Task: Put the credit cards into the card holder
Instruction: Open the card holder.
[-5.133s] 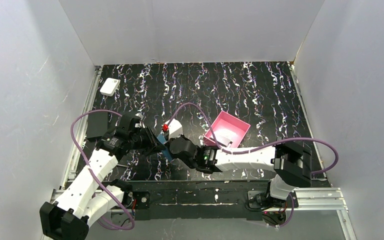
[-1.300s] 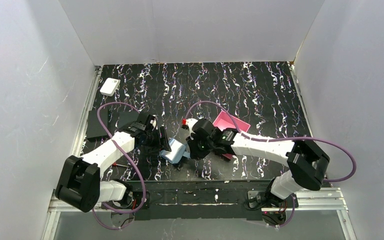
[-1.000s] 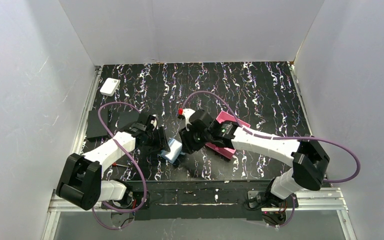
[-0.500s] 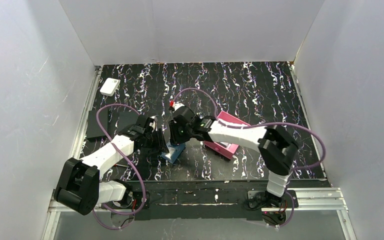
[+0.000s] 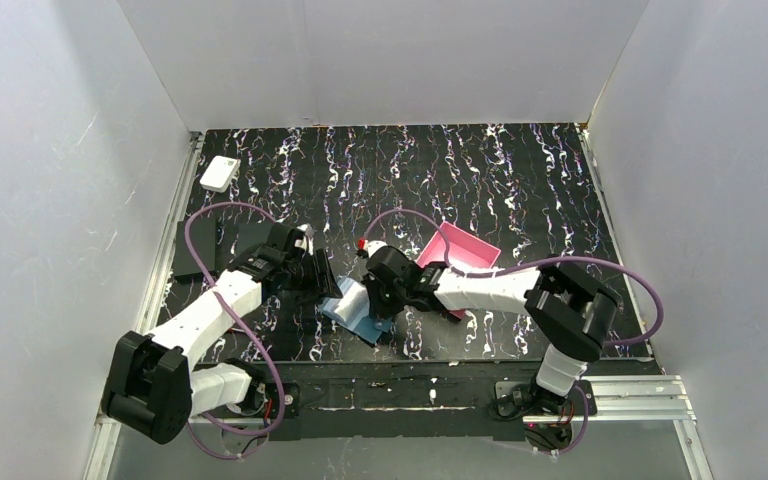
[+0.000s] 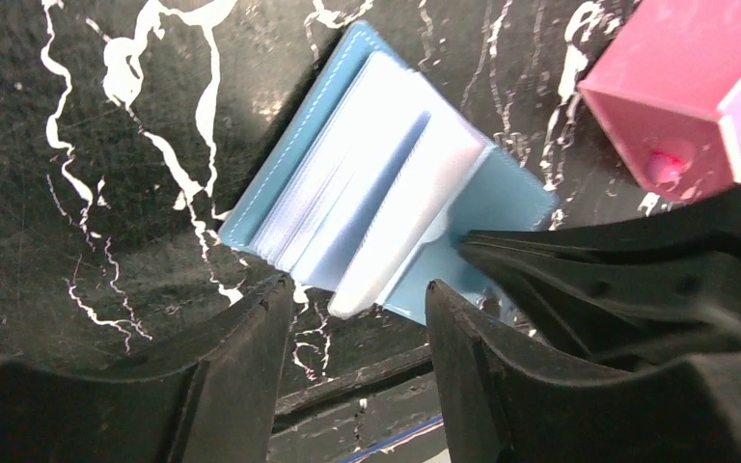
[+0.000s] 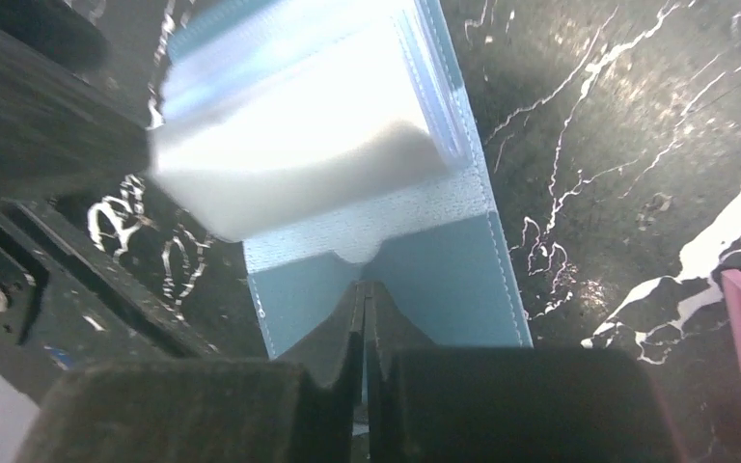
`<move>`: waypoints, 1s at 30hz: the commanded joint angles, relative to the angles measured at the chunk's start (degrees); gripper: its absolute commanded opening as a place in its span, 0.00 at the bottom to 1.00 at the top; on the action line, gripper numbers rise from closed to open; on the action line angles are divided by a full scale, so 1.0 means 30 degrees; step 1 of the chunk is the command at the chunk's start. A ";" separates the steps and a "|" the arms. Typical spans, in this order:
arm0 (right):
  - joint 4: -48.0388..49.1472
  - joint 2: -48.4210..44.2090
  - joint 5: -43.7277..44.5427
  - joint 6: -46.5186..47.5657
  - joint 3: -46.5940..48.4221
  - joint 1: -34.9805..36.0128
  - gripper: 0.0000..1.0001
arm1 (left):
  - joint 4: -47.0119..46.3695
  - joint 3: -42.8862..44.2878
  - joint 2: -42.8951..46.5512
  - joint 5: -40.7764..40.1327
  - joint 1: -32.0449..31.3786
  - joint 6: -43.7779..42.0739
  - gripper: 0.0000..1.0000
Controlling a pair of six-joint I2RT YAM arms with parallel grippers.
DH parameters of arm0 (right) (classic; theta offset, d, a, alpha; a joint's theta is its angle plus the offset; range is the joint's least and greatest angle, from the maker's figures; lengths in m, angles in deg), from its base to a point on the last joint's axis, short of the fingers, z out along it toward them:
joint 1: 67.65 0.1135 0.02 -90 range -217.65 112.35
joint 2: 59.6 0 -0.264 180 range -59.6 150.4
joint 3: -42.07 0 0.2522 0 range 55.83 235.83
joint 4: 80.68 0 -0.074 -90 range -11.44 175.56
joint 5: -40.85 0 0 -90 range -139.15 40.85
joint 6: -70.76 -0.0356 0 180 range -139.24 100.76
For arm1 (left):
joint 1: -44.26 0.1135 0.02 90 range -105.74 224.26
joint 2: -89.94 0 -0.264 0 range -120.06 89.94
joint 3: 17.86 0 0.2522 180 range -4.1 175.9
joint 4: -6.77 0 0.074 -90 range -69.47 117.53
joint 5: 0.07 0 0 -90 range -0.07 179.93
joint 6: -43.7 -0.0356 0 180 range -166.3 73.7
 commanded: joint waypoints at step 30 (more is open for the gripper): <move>0.7033 0.0241 -0.0247 0.1134 -0.4634 0.0032 0.01 | -0.4398 -0.1304 -0.3590 0.4420 0.2888 0.0932 0.66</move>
